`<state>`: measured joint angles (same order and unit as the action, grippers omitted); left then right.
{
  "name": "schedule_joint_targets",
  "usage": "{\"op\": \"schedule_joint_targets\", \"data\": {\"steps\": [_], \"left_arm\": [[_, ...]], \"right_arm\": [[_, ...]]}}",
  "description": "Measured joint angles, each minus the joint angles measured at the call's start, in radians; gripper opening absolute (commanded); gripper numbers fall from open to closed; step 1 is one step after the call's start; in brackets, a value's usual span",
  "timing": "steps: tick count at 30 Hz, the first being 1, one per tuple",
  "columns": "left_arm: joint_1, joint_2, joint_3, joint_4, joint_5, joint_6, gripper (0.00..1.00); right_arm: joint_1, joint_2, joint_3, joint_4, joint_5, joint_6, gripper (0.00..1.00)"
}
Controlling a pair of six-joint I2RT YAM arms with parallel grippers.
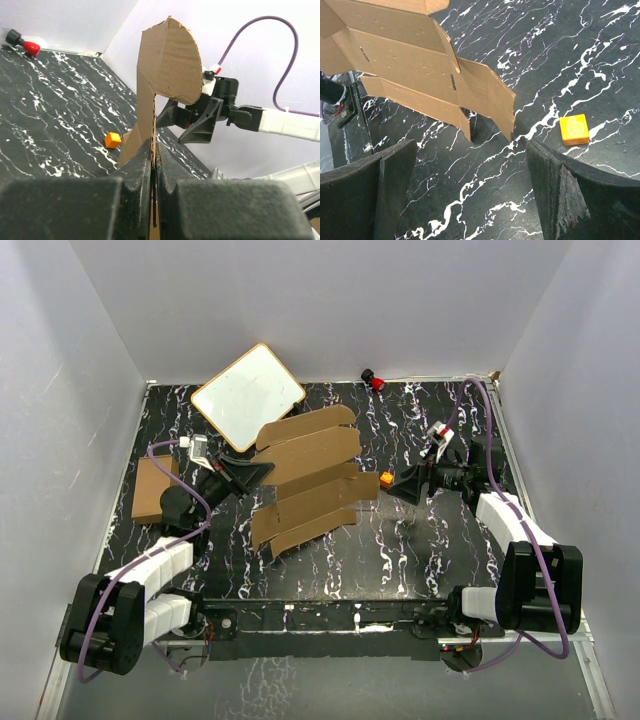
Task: Fold the paper box
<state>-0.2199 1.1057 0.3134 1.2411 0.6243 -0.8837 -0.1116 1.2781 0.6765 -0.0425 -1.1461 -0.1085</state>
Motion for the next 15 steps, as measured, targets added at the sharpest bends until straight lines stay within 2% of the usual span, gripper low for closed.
{"op": "schedule_joint_targets", "data": {"steps": [15], "left_arm": [[-0.033, 0.016, 0.030, 0.170, 0.016, -0.166, 0.00]], "right_arm": [[0.014, 0.005, -0.005, 0.024, 0.041, -0.032, 0.99]]}}
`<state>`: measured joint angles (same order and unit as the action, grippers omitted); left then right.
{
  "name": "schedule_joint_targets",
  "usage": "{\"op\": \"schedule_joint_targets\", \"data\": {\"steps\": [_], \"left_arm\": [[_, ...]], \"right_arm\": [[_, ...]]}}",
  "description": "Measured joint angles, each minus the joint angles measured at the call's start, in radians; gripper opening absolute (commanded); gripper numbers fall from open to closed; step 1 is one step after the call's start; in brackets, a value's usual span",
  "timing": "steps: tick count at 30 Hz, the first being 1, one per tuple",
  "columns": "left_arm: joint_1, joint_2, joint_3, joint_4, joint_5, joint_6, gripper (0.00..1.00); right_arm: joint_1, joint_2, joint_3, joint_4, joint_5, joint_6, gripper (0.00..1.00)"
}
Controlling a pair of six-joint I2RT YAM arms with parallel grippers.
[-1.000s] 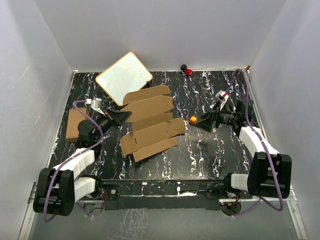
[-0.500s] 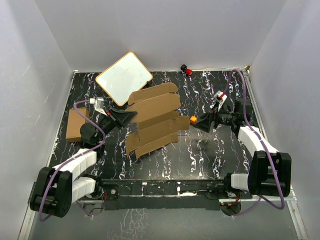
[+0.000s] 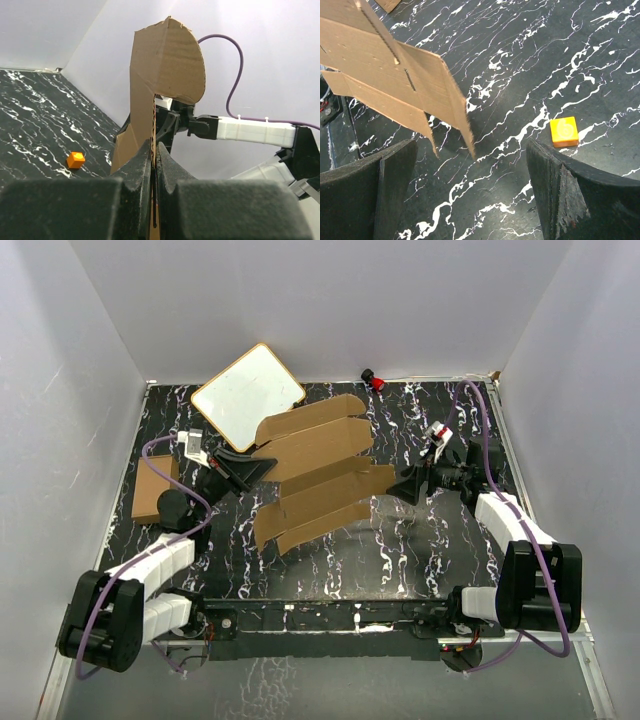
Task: Fold the paper box
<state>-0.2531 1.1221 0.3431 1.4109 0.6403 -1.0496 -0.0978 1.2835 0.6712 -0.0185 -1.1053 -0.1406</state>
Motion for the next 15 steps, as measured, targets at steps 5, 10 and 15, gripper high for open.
{"op": "schedule_joint_targets", "data": {"steps": [5, 10, 15], "left_arm": [[-0.018, 0.000, 0.025, 0.002, 0.010, -0.026, 0.00], [-0.044, 0.001, 0.047, 0.002, 0.015, -0.036, 0.00], [-0.075, 0.019, 0.064, 0.003, 0.015, -0.035, 0.00]], "right_arm": [[0.000, 0.000, 0.005, -0.011, -0.027, -0.031, 1.00], [0.010, 0.000, 0.013, -0.013, -0.088, -0.050, 0.84], [0.048, 0.000, 0.013, -0.005, -0.146, -0.057, 0.26]]}}
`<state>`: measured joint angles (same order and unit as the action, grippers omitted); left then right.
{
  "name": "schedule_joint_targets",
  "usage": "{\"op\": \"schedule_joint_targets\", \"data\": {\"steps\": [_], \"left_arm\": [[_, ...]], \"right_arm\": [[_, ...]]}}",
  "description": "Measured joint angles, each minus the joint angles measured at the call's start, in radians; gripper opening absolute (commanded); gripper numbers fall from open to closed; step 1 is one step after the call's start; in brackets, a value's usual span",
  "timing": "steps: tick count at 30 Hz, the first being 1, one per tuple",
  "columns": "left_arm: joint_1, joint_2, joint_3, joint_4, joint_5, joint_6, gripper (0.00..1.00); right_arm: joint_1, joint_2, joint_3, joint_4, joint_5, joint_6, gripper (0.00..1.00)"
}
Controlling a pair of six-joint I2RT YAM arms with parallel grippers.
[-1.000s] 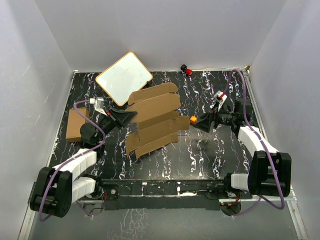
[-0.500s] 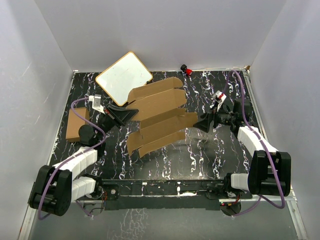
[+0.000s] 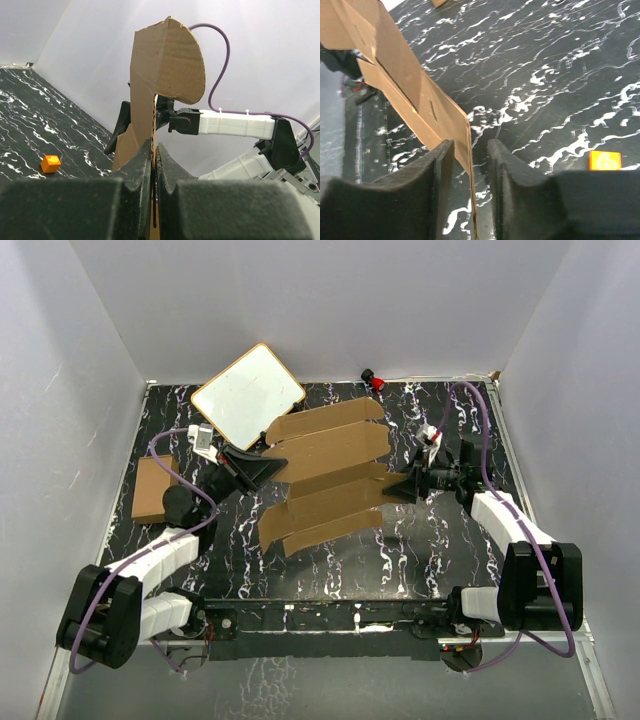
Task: Fold the paper box
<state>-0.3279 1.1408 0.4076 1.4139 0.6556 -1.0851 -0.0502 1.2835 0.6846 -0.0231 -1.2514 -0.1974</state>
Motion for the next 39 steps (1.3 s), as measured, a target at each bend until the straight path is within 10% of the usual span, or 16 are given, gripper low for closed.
{"op": "schedule_joint_targets", "data": {"steps": [5, 11, 15, 28, 39], "left_arm": [[-0.008, -0.002, 0.003, -0.035, -0.001, 0.031, 0.05], [-0.008, -0.099, 0.032, -0.281, -0.001, 0.172, 0.62], [-0.008, -0.189, 0.104, -0.528, 0.015, 0.314, 0.78], [0.000, -0.087, 0.570, -1.266, 0.195, 0.798, 0.75], [0.004, -0.057, 0.592, -1.443, 0.202, 1.028, 0.66]], "right_arm": [[0.015, -0.005, 0.017, -0.044, -0.011, -0.038, 0.08], [-0.031, -0.074, 0.034, -0.109, -0.012, -0.101, 0.08], [-0.048, -0.094, 0.063, -0.196, -0.028, -0.192, 0.08], [-0.048, -0.095, 0.125, -0.443, -0.063, -0.422, 0.08], [-0.048, -0.032, 0.152, -0.504, -0.121, -0.433, 0.08]]}}
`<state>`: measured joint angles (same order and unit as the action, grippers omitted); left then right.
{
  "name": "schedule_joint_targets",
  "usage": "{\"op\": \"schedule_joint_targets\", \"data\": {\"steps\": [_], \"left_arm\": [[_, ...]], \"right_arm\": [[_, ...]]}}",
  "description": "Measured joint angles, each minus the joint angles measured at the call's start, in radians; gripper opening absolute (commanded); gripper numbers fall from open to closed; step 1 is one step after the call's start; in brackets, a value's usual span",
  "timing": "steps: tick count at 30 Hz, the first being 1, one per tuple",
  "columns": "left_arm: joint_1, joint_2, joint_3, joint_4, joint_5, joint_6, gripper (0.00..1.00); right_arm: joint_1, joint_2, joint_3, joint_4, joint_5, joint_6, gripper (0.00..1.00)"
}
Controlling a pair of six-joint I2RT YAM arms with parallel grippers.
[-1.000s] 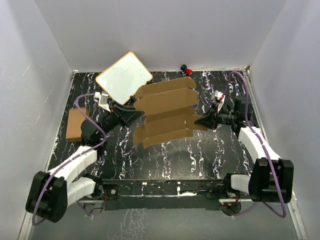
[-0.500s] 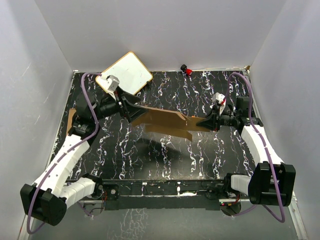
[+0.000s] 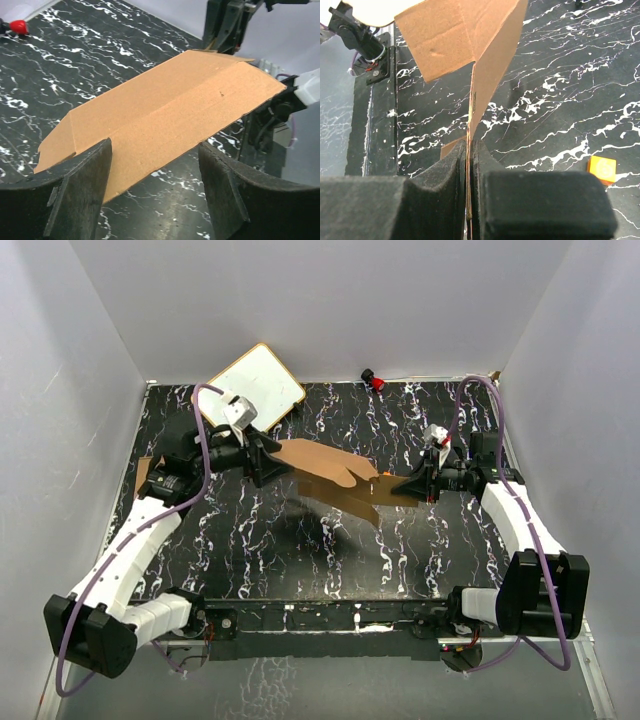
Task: Fold the paper box
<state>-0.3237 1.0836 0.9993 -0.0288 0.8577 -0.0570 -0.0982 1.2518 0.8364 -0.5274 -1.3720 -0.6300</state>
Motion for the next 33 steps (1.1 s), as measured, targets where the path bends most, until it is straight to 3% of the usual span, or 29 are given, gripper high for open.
{"op": "schedule_joint_targets", "data": {"steps": [6, 11, 16, 18, 21, 24, 28, 33], "left_arm": [[0.000, 0.049, 0.002, 0.084, -0.085, 0.039, 0.60], [0.000, 0.135, 0.040, 0.164, -0.175, 0.045, 0.44], [0.001, 0.259, 0.122, 0.221, -0.242, 0.041, 0.44], [0.003, 0.319, 0.163, 0.233, -0.253, 0.037, 0.48], [0.010, 0.399, 0.209, 0.242, -0.257, 0.028, 0.65], [0.039, 0.483, 0.252, 0.249, -0.226, -0.011, 0.74], [0.133, 0.599, 0.299, 0.298, -0.114, -0.145, 0.78], [0.278, 0.679, 0.258, 0.476, 0.050, -0.376, 0.91]], "right_arm": [[0.006, 0.011, 0.000, 0.016, -0.015, 0.055, 0.08], [0.021, 0.062, 0.000, 0.071, -0.015, 0.150, 0.08], [0.032, 0.144, 0.000, 0.128, -0.016, 0.253, 0.08], [0.033, 0.181, 0.000, 0.143, -0.016, 0.293, 0.08], [0.033, 0.215, 0.000, 0.160, -0.014, 0.333, 0.08], [0.032, 0.232, 0.000, 0.178, 0.006, 0.379, 0.08], [0.026, 0.256, 0.005, 0.200, 0.040, 0.428, 0.08], [0.010, 0.301, 0.016, 0.205, 0.078, 0.449, 0.08]]}}
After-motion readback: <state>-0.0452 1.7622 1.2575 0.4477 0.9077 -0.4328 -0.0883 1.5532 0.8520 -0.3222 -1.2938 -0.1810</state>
